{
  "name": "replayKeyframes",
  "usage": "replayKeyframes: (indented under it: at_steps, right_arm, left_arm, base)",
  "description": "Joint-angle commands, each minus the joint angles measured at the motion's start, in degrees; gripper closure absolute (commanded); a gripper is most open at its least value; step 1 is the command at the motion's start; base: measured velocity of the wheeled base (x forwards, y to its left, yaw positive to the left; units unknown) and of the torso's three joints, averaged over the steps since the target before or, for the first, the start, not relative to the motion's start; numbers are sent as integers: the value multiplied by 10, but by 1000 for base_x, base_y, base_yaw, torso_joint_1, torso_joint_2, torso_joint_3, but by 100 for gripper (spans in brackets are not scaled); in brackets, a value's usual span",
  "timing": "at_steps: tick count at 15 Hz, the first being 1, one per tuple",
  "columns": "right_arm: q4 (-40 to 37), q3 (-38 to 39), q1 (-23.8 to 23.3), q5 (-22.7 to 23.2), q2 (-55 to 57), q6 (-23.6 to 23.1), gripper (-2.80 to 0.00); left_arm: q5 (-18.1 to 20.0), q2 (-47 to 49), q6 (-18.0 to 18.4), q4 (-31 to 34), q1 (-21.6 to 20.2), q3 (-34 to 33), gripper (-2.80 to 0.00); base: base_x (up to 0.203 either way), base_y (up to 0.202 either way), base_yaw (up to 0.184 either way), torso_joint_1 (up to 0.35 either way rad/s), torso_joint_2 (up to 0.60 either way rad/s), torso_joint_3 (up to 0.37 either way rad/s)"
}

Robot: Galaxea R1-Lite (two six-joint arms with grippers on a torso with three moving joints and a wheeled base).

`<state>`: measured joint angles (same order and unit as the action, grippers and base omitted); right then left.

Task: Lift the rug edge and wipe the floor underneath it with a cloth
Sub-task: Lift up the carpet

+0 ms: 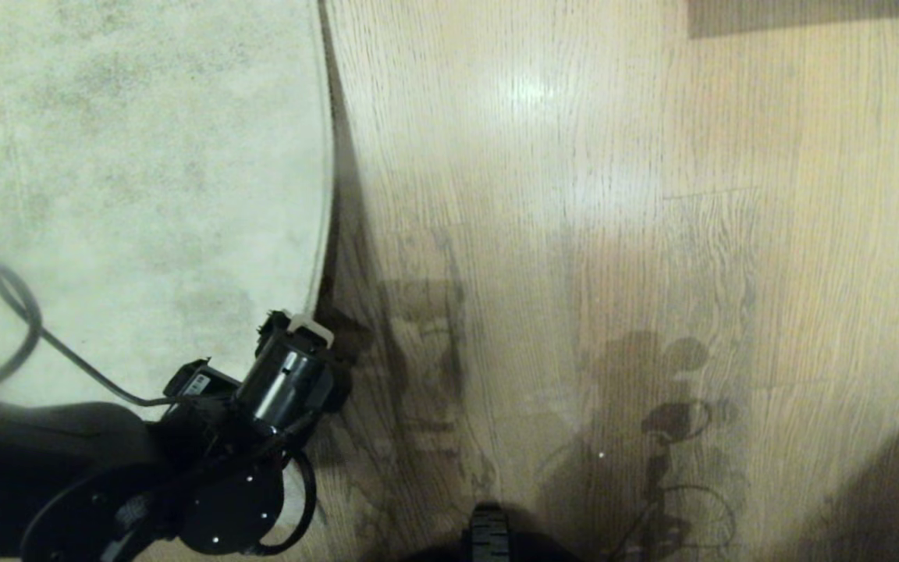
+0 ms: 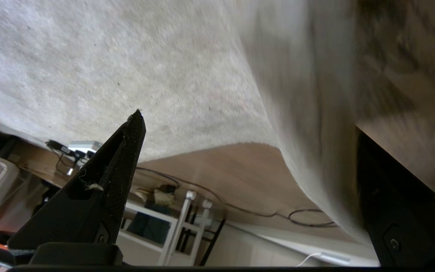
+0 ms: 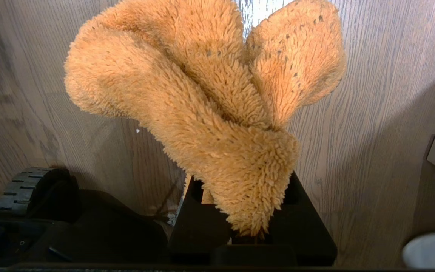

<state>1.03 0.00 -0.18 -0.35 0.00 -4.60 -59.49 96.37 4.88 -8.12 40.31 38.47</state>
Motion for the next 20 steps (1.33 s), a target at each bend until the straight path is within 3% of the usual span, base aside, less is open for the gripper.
replayKeyframes:
  at_steps: [1,3,8,20]
  right_arm:
    - [0,0,0,0,1,-1,0]
    - [0,0,0,0,1,-1,0]
    - [0,0,0,0,1,-1,0]
    - [0,0,0,0,1,-1,0]
  left_arm:
    - [-4,3,0,-6,2,-24,-280]
    - [-8,11,0,-45,2,-52,-280]
    - [-38,71,1,-220,-6,-99,-280]
    - [-31,81,0,-227,-23,-102,-280]
  base:
    - [0,0,0,0,0,0]
    - [0,0,0,0,0,0]
    - [0,0,0,0,0,0]
    - [0,0,0,0,0,0]
